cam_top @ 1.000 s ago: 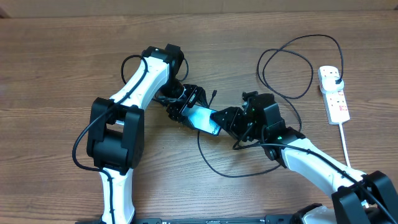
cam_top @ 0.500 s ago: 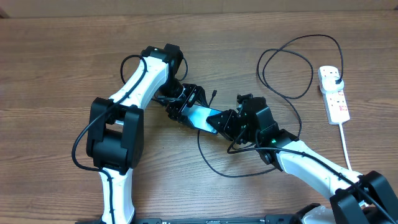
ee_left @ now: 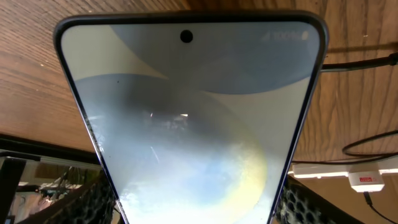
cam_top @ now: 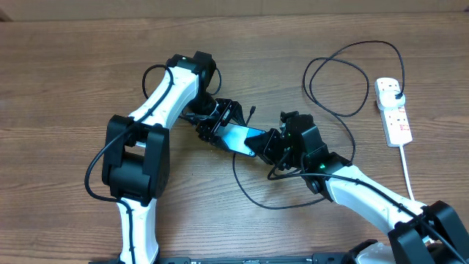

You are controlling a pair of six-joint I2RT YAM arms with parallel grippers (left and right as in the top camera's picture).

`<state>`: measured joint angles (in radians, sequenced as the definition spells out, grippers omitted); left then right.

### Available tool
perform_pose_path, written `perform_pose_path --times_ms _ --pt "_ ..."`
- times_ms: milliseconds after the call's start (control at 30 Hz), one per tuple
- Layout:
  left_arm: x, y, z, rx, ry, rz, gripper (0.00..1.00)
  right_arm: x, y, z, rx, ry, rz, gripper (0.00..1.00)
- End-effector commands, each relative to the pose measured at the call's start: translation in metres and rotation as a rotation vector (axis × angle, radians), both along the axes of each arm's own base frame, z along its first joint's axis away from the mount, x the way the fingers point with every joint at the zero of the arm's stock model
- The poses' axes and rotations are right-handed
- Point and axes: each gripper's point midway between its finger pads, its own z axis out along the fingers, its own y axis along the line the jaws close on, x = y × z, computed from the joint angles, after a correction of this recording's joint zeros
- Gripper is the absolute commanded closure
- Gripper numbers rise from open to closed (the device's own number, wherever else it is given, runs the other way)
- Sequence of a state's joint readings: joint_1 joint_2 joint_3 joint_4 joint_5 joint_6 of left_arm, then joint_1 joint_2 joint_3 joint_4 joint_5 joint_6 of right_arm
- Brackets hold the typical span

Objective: Plug charger to phone and switch on socket

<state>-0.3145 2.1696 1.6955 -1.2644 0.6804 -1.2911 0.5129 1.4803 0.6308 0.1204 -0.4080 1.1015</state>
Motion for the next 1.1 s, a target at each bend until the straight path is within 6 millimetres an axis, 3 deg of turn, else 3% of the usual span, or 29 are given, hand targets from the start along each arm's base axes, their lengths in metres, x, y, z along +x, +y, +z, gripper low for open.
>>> perform_pose_path --times_ms 0,33,267,367,433,600,733,800,933,1067 --pt "0.002 -0.011 0.01 -0.037 0.008 0.011 0.09 0.01 0.008 0.017 0.019 -0.073 0.017 0.96" --pt "0.002 -0.011 0.01 -0.037 0.008 0.011 0.0 0.011 0.008 0.018 0.022 -0.079 0.014 0.96" --pt "0.016 -0.016 0.009 -0.074 -0.089 -0.022 0.01 0.028 -0.011 0.021 0.028 -0.09 -0.045 0.96" --pt "0.027 -0.02 0.008 -0.127 -0.216 -0.119 0.0 0.035 -0.023 0.025 0.032 -0.099 -0.079 0.96" --pt "0.039 -0.026 0.011 -0.211 -0.388 -0.261 0.0 0.043 -0.035 0.032 0.037 -0.114 -0.113 0.96" --pt "0.06 -0.053 0.047 -0.518 -0.624 -0.347 0.0 0.059 -0.062 0.058 0.078 -0.161 -0.213 0.96" --pt "0.083 -0.068 0.089 -0.759 -0.83 -0.363 0.02 0.077 -0.088 0.091 0.16 -0.204 -0.341 0.96" --pt "0.094 -0.071 0.104 -0.813 -0.872 -0.34 0.08 0.088 -0.1 0.106 0.219 -0.209 -0.419 0.96" --pt "0.115 -0.077 0.123 -0.835 -0.873 -0.253 0.08 0.105 -0.119 0.126 0.323 -0.172 -0.585 0.96" --pt "0.128 -0.085 0.141 -0.86 -0.901 -0.21 0.11 0.117 -0.123 0.15 0.37 -0.21 -0.679 0.96"
